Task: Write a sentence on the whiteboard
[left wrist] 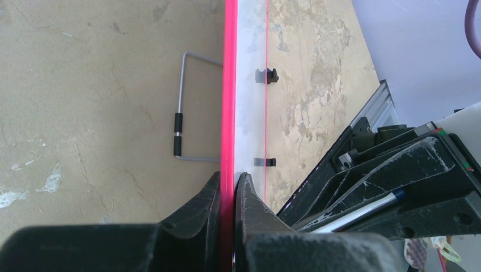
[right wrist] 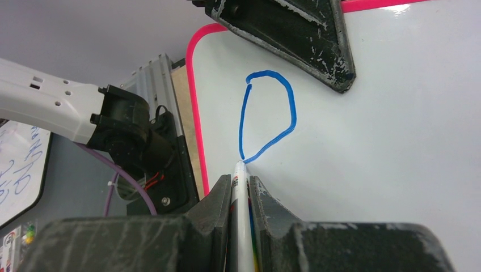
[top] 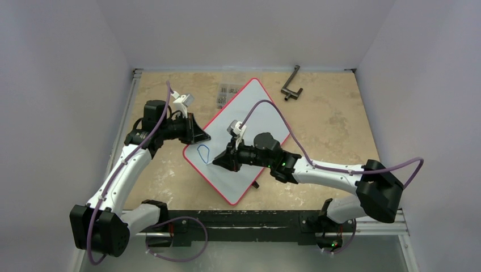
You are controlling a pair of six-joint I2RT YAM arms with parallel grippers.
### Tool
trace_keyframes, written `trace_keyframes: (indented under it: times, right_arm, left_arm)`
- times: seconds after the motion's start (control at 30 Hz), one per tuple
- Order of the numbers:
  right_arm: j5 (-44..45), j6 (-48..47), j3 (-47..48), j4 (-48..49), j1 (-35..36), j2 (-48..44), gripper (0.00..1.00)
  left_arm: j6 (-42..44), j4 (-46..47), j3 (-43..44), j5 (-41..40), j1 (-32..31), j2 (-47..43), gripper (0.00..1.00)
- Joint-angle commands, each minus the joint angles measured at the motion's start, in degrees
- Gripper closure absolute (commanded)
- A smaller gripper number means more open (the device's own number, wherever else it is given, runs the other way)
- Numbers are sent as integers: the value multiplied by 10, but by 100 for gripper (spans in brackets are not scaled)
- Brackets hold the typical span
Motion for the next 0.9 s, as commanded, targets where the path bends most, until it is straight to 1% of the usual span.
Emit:
trace_keyframes:
  times: [0.0, 0.2, 0.47, 0.63, 0.87]
  right_arm:
    - [7, -10, -4, -21, 1, 20, 100]
    - [12, -10, 7, -22, 2, 14, 100]
    - [21, -12, 21, -52, 2, -48, 100]
    - [59, -24, 22, -70, 2, -93, 100]
    - [142, -22, 22, -87, 2, -102, 100]
  left_arm:
    - [95, -21, -9, -100, -2, -6, 100]
    - [95, -21, -9, -100, -2, -6, 100]
    - [95, -21, -11, -98, -3, -9, 100]
    - [95, -21, -9, -96, -2, -9, 100]
    - [96, -22, -8, -92, -3, -12, 100]
